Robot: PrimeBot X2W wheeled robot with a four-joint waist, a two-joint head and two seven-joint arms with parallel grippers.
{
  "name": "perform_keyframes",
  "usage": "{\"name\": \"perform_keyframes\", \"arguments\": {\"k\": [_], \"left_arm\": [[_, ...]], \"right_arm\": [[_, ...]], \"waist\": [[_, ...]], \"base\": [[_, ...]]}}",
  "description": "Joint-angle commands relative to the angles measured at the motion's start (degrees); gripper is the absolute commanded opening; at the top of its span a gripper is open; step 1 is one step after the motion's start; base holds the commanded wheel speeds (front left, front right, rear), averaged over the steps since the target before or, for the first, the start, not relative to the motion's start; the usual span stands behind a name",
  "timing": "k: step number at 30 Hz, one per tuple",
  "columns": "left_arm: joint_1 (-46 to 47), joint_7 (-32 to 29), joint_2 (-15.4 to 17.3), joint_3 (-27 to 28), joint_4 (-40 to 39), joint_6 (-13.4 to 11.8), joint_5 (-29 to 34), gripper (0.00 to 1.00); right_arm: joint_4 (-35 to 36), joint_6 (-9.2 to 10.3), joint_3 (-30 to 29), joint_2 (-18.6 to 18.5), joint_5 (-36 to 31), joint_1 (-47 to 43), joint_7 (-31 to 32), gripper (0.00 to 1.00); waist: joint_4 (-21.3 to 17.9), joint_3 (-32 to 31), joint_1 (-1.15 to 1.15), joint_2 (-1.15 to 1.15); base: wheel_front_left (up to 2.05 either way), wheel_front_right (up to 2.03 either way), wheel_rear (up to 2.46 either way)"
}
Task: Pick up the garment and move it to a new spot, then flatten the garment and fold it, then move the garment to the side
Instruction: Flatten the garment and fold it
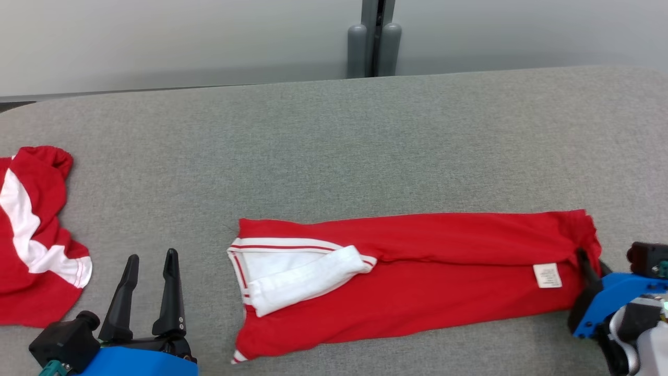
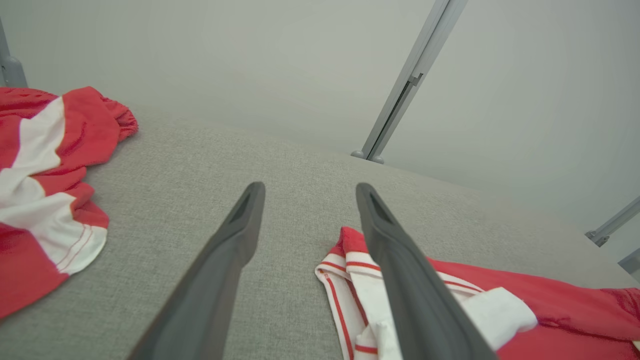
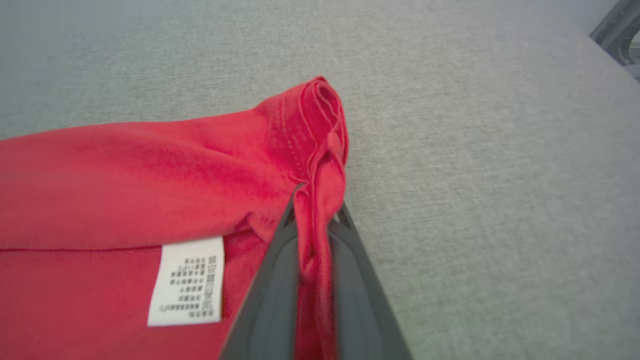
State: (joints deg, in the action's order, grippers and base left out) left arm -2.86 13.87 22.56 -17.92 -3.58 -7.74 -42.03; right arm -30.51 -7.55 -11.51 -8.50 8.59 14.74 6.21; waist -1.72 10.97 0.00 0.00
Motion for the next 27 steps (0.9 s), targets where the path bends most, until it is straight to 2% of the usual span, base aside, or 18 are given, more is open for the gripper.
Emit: {"name": "perform_keyframes", "arguments": {"k": [1, 8, 12, 17, 21, 27], "left_arm": [[-0.27, -0.17, 0.16, -0.39, -0.29, -0.20, 0.25, 1.00], [0.91, -0.93, -0.23, -1.80, -0.48, 0.03, 0.83, 1.00], [1.65, -0.95, -0.45, -2.46, -0.08, 0.27, 1.24, 1.00], [2.39, -1.14, -0.41, -3.32, 0.71, 0.27, 1.92, 1.00], [2.85, -1.20, -0.45, -3.68, 1.12, 0.20, 2.29, 1.00], [3.20, -1.16, -0.48, -3.89, 1.73, 0.07, 2.21, 1.00]], "right_arm": [[0.41, 0.11, -1.48, -1.86, -0.61, 0.97, -0.33, 0.00], [3.79, 0.10, -7.23, -6.00, -1.79, 1.56, 1.30, 0.00], [6.93, 0.07, -7.73, -5.23, -1.65, 1.12, 3.12, 0.00], [12.22, 0.07, -2.70, -1.77, 3.48, -0.15, 5.82, 0.00], [17.01, 0.06, 1.14, -0.40, 4.26, -1.67, 6.55, 0.00], [25.59, 0.06, 10.39, 3.04, 7.87, -4.41, 8.04, 0.00]], "waist": [[-1.14, -0.55, 0.00, 0.00], [-4.35, -1.00, 0.00, 0.00], [-5.37, -0.89, 0.00, 0.00], [-5.68, -1.09, 0.00, 0.00], [-5.22, -1.42, 0.00, 0.00], [-3.56, -2.30, 0.00, 0.00]], "base": [[0.00, 0.00, 0.00], [0.00, 0.00, 0.00], [0.00, 0.00, 0.00], [0.00, 0.00, 0.00], [0.00, 0.00, 0.00], [0.00, 0.00, 0.00]]}}
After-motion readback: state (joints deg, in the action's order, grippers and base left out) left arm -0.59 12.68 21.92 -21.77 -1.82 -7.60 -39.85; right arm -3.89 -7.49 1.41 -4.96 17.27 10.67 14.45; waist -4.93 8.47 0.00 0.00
